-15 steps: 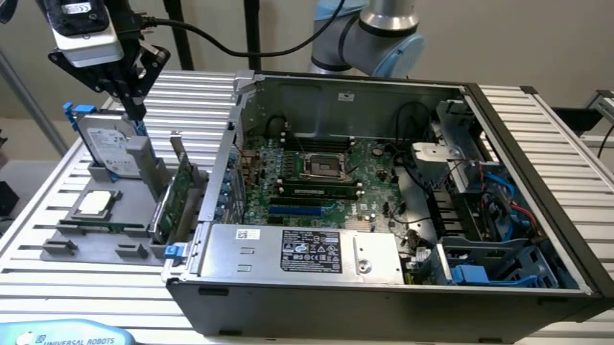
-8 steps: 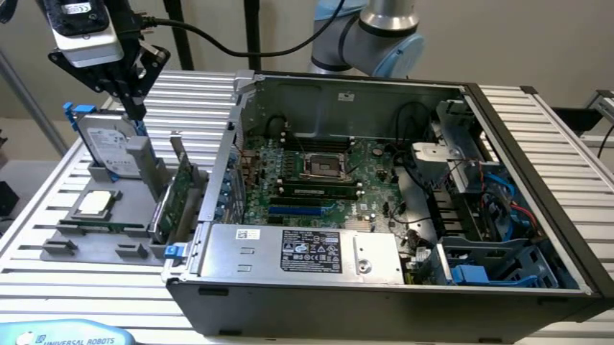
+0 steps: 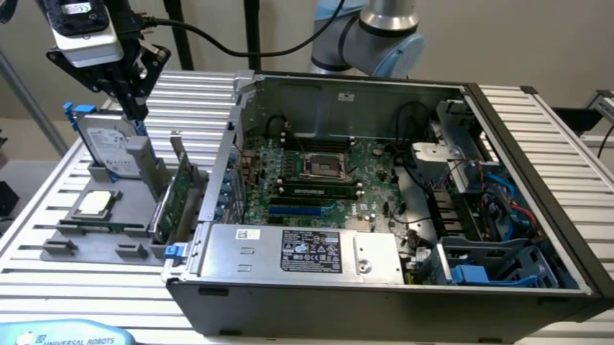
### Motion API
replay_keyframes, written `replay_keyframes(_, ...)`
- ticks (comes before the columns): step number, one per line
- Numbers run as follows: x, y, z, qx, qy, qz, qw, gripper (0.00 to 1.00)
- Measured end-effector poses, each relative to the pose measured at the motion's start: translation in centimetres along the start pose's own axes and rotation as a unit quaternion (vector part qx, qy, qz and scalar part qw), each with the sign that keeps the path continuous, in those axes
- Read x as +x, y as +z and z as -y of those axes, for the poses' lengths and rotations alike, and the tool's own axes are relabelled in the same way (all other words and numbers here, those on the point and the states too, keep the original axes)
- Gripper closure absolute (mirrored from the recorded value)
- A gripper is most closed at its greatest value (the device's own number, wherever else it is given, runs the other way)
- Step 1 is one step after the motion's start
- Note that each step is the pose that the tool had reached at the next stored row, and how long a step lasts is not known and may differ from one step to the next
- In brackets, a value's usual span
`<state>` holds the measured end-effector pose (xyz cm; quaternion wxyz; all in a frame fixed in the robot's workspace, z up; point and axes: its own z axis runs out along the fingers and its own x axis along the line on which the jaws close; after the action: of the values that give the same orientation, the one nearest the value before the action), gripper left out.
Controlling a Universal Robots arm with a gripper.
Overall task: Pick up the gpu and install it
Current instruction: 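Pick up the gpu and move the gpu toward the slot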
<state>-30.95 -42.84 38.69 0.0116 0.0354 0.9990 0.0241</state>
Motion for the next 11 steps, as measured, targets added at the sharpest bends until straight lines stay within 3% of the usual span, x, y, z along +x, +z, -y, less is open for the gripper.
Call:
replay_keyframes(1,0.00,0.00,0.00,0.0000,0.000,0.0000,1.0000,0.82)
replay_keyframes(4,0.00,0.00,0.00,0.0000,0.000,0.0000,1.0000,0.64)
replay_keyframes(5,0.00,0.00,0.00,0.0000,0.000,0.0000,1.0000,0.64)
replay_keyframes(7,0.00,0.03,0.00,0.0004,0.000,0.0000,1.0000,0.53)
replay_keyframes(9,0.02,0.37,0.02,0.0011,0.000,0.0001,1.0000,0.53)
replay_keyframes(10,0.05,0.54,0.03,0.0013,0.000,0.0001,1.0000,0.46)
replay_keyframes(11,0.08,0.72,0.04,0.0013,0.000,0.0001,1.0000,0.46)
